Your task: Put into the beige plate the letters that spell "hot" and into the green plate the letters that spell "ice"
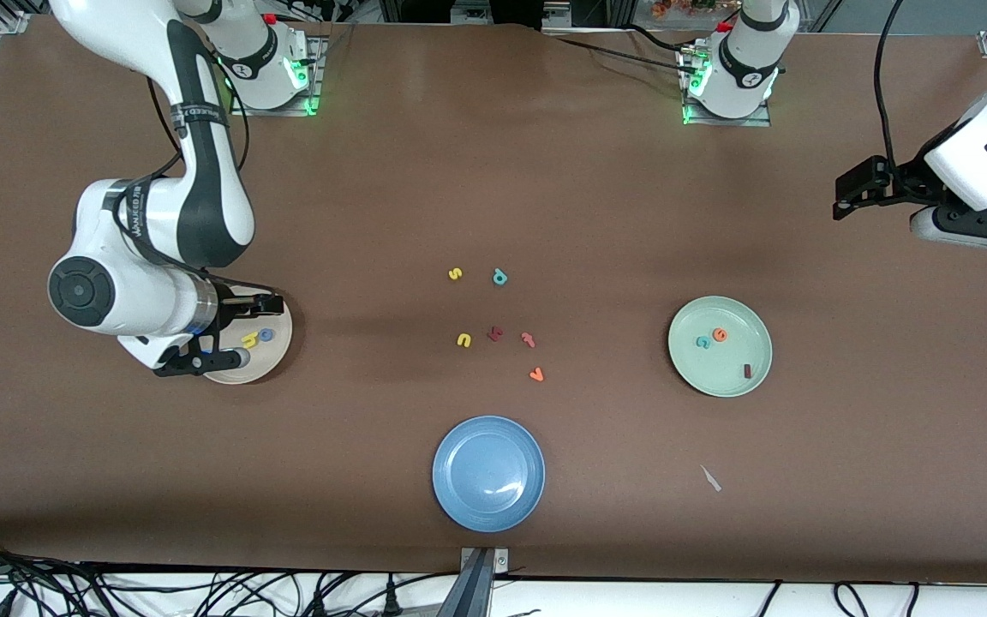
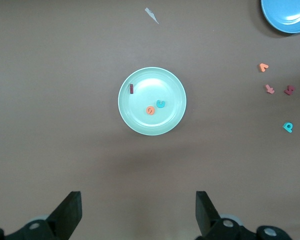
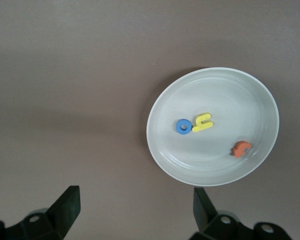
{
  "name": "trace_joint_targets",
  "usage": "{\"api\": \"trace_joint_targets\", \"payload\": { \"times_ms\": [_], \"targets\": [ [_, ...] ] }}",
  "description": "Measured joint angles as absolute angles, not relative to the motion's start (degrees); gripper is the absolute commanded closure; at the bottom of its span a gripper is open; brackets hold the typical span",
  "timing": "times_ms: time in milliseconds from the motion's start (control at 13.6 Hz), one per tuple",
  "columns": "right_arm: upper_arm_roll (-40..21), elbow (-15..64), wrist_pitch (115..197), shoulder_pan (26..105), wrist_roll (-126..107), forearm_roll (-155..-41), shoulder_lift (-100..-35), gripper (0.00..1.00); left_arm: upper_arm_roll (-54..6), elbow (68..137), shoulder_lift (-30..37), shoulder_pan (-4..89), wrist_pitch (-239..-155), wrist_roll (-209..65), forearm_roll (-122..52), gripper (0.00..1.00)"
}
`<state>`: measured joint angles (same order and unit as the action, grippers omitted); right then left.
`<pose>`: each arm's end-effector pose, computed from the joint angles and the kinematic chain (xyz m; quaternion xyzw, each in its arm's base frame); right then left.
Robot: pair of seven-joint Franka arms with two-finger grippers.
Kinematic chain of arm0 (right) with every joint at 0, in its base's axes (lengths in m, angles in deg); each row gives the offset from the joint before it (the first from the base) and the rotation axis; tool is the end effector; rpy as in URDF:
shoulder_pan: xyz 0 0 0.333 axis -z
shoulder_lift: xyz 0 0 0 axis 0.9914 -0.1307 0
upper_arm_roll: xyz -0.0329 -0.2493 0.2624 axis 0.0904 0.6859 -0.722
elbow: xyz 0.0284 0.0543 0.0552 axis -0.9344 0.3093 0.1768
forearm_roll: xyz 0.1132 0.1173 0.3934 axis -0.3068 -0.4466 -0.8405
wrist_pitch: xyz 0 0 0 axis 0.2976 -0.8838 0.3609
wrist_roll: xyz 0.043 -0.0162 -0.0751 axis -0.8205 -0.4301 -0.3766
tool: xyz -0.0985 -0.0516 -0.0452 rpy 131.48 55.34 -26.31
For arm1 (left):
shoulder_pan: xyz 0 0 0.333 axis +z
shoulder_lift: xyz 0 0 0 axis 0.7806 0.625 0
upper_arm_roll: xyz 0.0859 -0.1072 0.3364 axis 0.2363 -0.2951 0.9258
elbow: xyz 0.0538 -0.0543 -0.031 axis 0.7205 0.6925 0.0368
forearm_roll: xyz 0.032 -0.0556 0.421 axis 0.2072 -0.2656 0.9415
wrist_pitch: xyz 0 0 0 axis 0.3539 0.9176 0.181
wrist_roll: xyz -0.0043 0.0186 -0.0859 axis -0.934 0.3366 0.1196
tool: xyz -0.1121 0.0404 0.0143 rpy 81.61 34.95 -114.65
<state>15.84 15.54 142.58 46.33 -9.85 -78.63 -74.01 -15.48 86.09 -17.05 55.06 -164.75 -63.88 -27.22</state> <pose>0.6903 0.1508 0.3666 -0.9915 -0.0588 0.1155 0.0145 0.6062 -0.0619 0.6541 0.9970 -0.0660 -0.0362 0.0149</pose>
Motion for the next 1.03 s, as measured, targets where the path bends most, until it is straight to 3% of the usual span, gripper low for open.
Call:
{"api": "trace_joint_targets", "payload": {
  "times_ms": [147,441,1029],
  "targets": [
    [12.2,14.6,142.2,48.5,-8.6,-75.5,-73.1,0.00,-15.6,85.9,-17.1,54.9,-164.8,-63.9,-27.2,0.00],
    [-6.7,14.5,142.0,64.4,-6.0,-66.4,-68.8,0.00,-15.6,85.4,-17.9,55.0,-164.7,-63.9,-27.2,0.00],
    [-9.1,16.0,141.2,68.3,-8.7,-65.7,-62.4,0.00,-15.2,85.8,-17.0,55.7,-164.9,-63.9,-27.2,0.00]
  ]
}}
